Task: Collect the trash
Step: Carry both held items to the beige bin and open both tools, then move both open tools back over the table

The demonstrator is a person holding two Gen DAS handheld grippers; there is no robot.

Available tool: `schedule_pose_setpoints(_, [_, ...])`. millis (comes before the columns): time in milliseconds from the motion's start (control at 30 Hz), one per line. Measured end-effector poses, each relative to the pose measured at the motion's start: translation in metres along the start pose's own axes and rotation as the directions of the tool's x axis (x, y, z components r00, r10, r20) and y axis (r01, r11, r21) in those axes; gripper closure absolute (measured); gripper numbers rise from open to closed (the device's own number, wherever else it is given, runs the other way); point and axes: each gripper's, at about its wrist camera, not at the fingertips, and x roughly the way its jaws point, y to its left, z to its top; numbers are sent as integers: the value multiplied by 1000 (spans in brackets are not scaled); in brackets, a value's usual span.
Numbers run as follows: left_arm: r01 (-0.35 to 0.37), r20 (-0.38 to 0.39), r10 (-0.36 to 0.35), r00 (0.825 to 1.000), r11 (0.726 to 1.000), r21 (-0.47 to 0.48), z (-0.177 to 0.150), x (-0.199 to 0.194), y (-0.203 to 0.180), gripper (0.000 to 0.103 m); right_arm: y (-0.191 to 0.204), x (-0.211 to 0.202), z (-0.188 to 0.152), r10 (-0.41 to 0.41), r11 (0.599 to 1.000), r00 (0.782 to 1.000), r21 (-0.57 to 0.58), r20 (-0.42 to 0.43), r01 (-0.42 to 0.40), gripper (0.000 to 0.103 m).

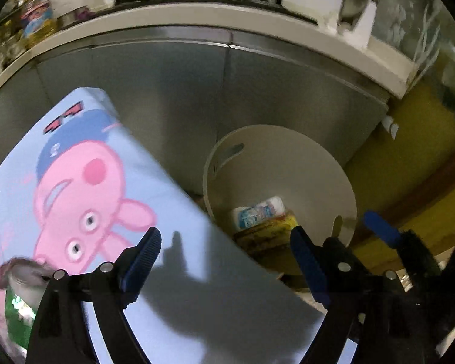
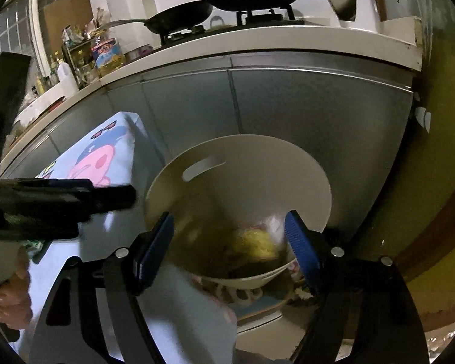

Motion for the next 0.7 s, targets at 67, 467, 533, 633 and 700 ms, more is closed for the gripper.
schedule_pose_setpoints(67, [20,19,-20,1000,999,-36,-5,-17,11,16,7,-7,-3,-2,1000,1000,-10,7,2,28])
schedule_pose_setpoints(467, [45,262,26,965,964,-263,-93,-171,130,16,69,-58,-15,182,983,982,-30,58,-180,49])
schedule_pose_setpoints(533, [-4,273,96,957,947,-321,-120,-196,164,16,85,-60,-19,229,973,972,-37,46,-227,51])
schedule_pose_setpoints(633, [-58,257,171,951,916,-397,-155,-220,205,17,116,-60,-29,313,949,950,-43,1,-313,54])
schedule_pose_setpoints(700, [-105,231,229,946,887,-449,-185,-231,231,18,136,-58,-35,349,935,936,-53,-30,-351,55])
